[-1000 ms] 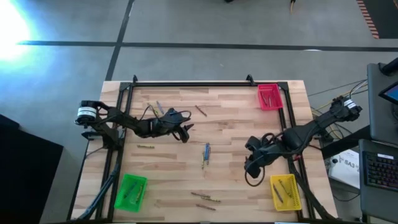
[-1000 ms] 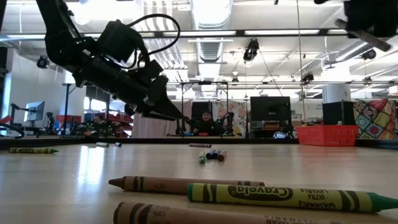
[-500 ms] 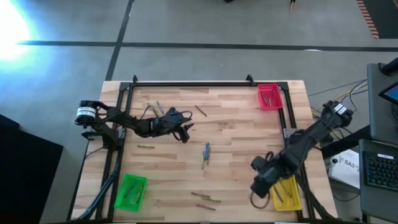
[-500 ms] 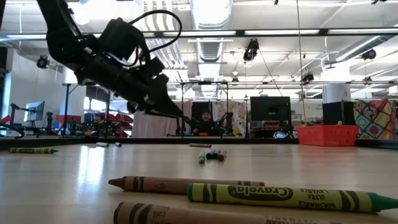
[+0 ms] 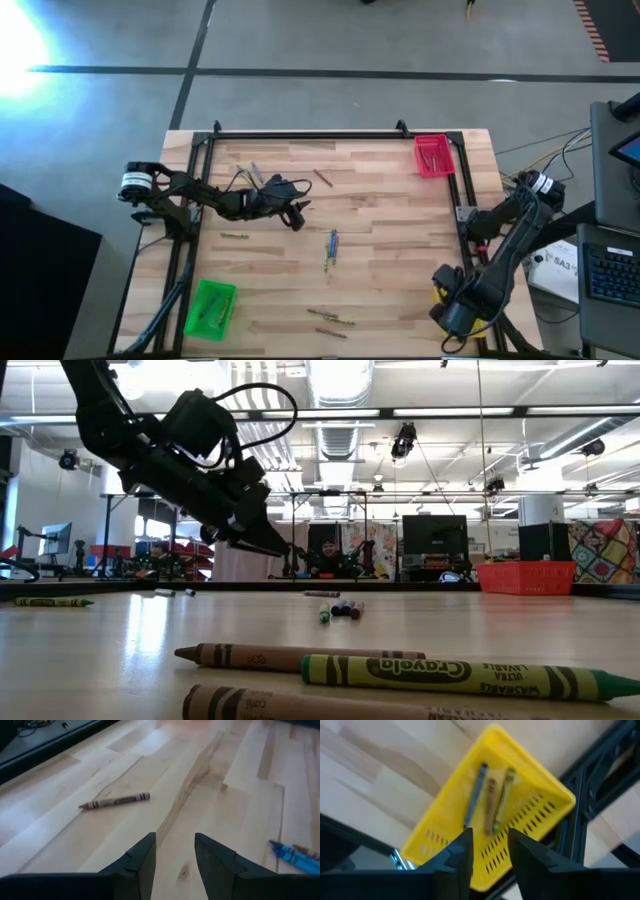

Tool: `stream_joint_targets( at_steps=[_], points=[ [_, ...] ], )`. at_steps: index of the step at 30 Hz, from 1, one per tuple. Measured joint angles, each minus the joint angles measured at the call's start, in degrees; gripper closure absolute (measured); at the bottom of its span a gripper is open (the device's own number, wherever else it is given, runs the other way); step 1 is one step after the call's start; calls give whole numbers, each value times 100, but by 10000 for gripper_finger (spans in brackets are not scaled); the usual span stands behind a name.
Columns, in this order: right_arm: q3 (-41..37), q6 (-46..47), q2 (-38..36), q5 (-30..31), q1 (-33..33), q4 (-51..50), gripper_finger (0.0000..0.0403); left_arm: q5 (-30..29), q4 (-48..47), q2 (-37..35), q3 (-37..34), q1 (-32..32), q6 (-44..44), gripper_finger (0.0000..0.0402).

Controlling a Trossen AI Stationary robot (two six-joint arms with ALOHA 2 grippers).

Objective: Sort crayons
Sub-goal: Put the blue crayon into the red bin

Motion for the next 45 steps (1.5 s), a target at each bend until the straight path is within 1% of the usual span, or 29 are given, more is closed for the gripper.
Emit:
stream_joint_targets(
  at_steps=[2, 4, 6, 8, 10, 12, 14, 17, 21, 24, 27, 29, 32, 35, 40, 45],
  points=[
    [0, -160, -8, 265, -22, -32, 268, 1, 5, -18, 42, 0, 6, 284],
    [0, -599, -32, 800, -115, -30, 254, 56, 1, -22, 87, -2, 105, 284],
    [0, -1070, -41, 1655, -282, -14, 244, 383, 13, -22, 131, 0, 292, 284],
    [-2, -1497, -41, 2583, -549, 5, 238, 837, 40, -16, 183, -5, 520, 284],
    [-20, -1782, -41, 3318, -911, 23, 236, 1170, 93, -15, 218, -11, 623, 284],
    [-74, -2055, -39, 3697, -1382, 58, 235, 1318, 108, -13, 255, -18, 686, 284],
    [-173, -2458, -39, 3836, -1899, 254, 234, 1398, 108, -14, 253, -35, 745, 284],
    [-390, -3446, -39, 3927, -2562, 1060, 234, 1478, 93, -15, 230, -58, 754, 284],
    [-769, -4742, -34, 3844, -3362, 2801, 235, 1481, 77, -11, 201, -59, 752, 284],
    [-1080, -5523, 4, 3434, -3806, 4140, 238, 1476, 32, -11, 201, -57, 737, 284],
    [-1251, -6022, 150, 3131, -4066, 4916, 244, 1455, -66, -9, 195, -57, 750, 284],
    [-1259, -6199, 296, 3122, -4212, 5068, 248, 1390, -113, -9, 194, -57, 767, 284],
    [-1167, -6442, 584, 3129, -4359, 5034, 254, 1115, -287, -9, 193, -57, 777, 284],
    [-951, -6959, 936, 2810, -4409, 5084, 258, 939, -409, -6, 194, -55, 806, 284],
    [-310, -7865, 1660, 2244, -4427, 5087, 257, 658, -418, -6, 194, -56, 907, 284],
    [515, -8227, 2366, 1852, -4483, 5061, 255, 550, -423, -5, 194, -55, 907, 284]
  ],
)
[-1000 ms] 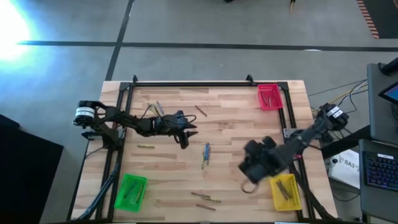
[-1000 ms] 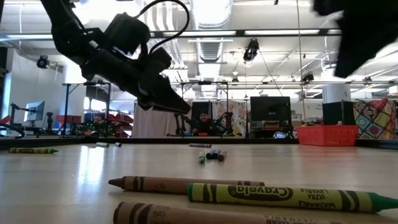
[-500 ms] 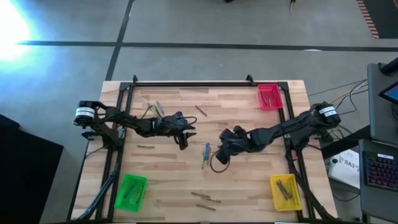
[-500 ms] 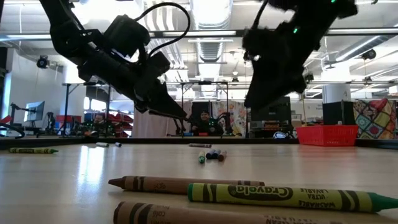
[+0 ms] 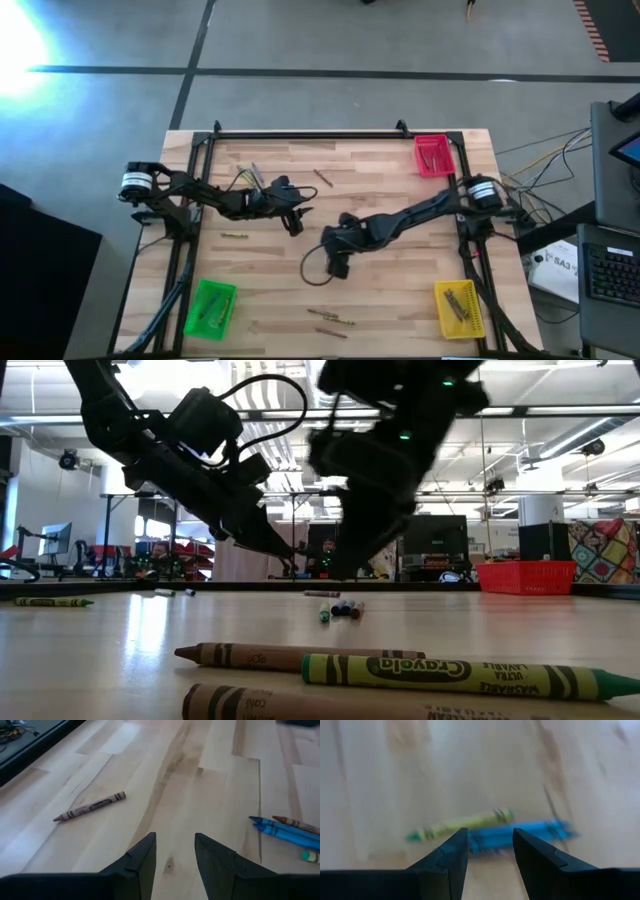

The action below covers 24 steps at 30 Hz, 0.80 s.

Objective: Sort crayons
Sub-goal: Put the blue crayon into the red bin

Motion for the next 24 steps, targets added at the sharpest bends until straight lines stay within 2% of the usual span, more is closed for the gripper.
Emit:
stream_joint_targets(
  at_steps=[8, 11, 18, 24],
  points=[
    [1399, 360, 830, -224, -109, -1020, 270, 0, -92, 1, -2, 0, 0, 284],
    [1701, 573, 1090, -214, -114, -1434, 275, 1, -164, -1, -2, 0, -2, 284],
    [1910, 935, 1497, -264, -123, -1724, 285, 1, -284, -1, 0, 0, -2, 284],
    [1911, 672, 1454, -408, -129, -1826, 297, 0, -280, 0, 0, 0, -2, 284]
  ],
)
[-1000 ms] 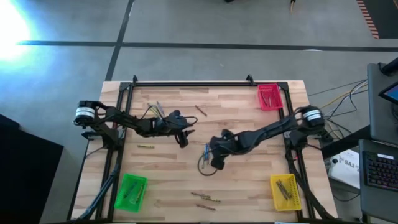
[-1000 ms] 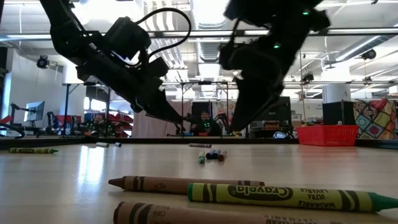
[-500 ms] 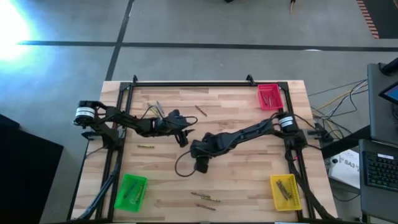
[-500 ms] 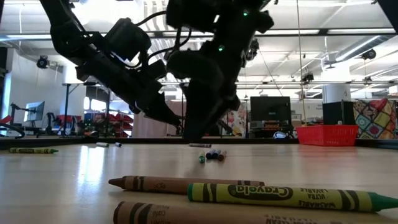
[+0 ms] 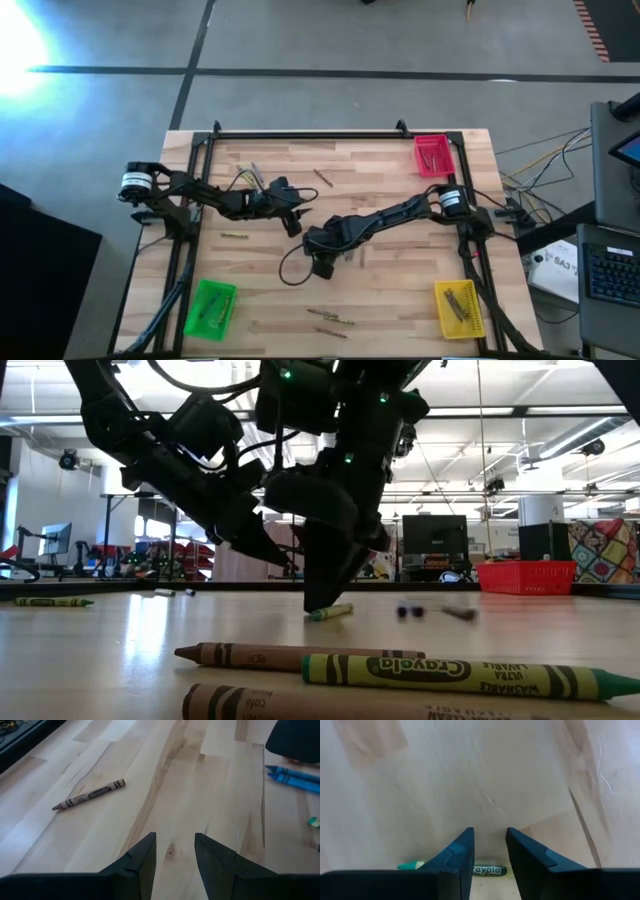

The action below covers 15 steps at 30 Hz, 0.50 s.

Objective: Sort crayons
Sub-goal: Put the blue crayon into the red bin

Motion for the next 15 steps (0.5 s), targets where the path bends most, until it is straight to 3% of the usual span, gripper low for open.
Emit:
stream_joint_targets(
  at_steps=[9, 15],
  points=[
    [-64, -2595, -902, -94, 7, -467, 317, 0, 7, -1, 0, 0, 0, 284],
    [-90, -3367, -991, -233, 14, -757, 324, 0, -11, -2, 11, 0, -2, 284]
  ],
)
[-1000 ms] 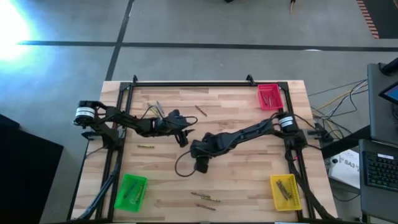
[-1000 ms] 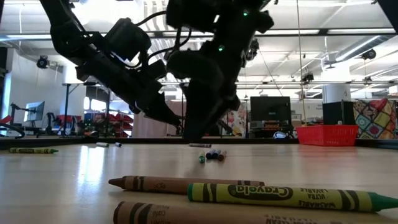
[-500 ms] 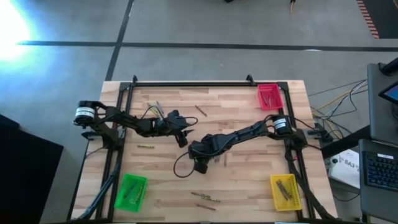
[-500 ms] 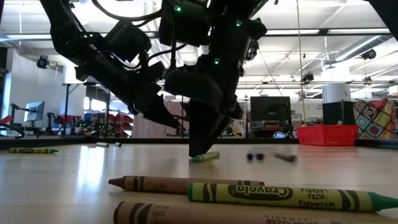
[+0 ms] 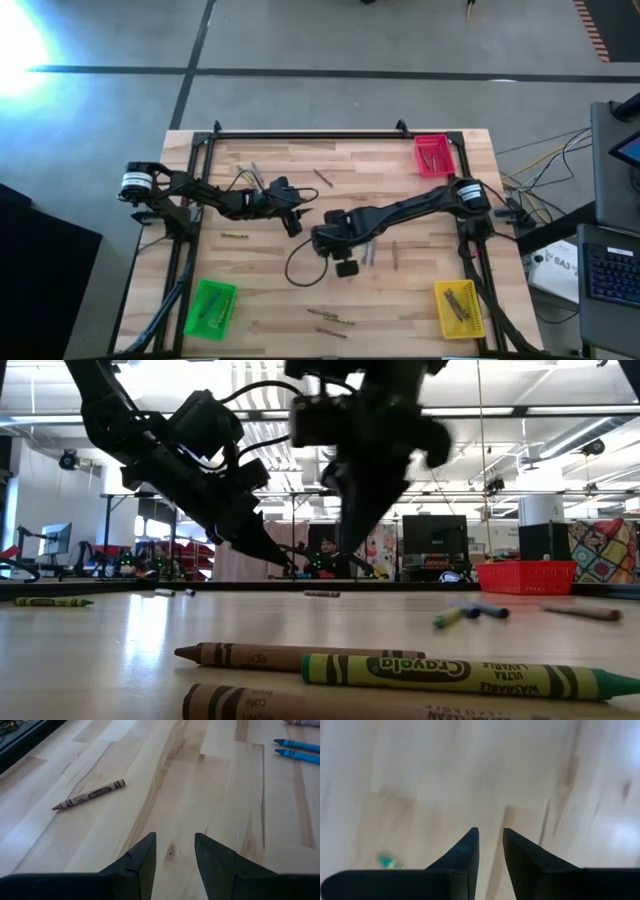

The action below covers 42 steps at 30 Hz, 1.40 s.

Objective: Sort crayons
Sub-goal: Put the blue crayon into the red bin

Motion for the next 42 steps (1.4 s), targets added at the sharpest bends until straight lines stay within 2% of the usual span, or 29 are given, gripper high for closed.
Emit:
stream_joint_targets(
  at_steps=[6, 11, 15, 17, 24, 30, 35, 42],
  points=[
    [-311, 181, -12, -170, 192, -1323, 317, 0, -97, 1, -5, 0, 0, 283],
    [-656, 774, -21, -125, 432, -2117, 315, 2, -140, 0, 17, 0, 0, 283],
    [-988, 1810, -82, -63, 492, -2525, 325, 0, -138, 0, 30, 0, -22, 283],
    [-1312, 2382, -347, 58, 496, -2638, 331, 1, -138, 1, 30, 0, -45, 283],
    [-3093, 4866, -2444, 167, 467, -2582, 330, 2, -171, 0, 30, 0, -151, 283],
    [-4783, 6484, -3912, -673, 467, -1847, 323, 2, -190, 0, 30, 0, -151, 283],
    [-5741, 7174, -4307, -1468, 467, -1047, 322, 2, -180, 0, 92, 0, -150, 283],
    [-6012, 7145, -4019, -1503, 469, -878, 323, 0, -170, 0, 224, 0, -129, 283]
  ],
)
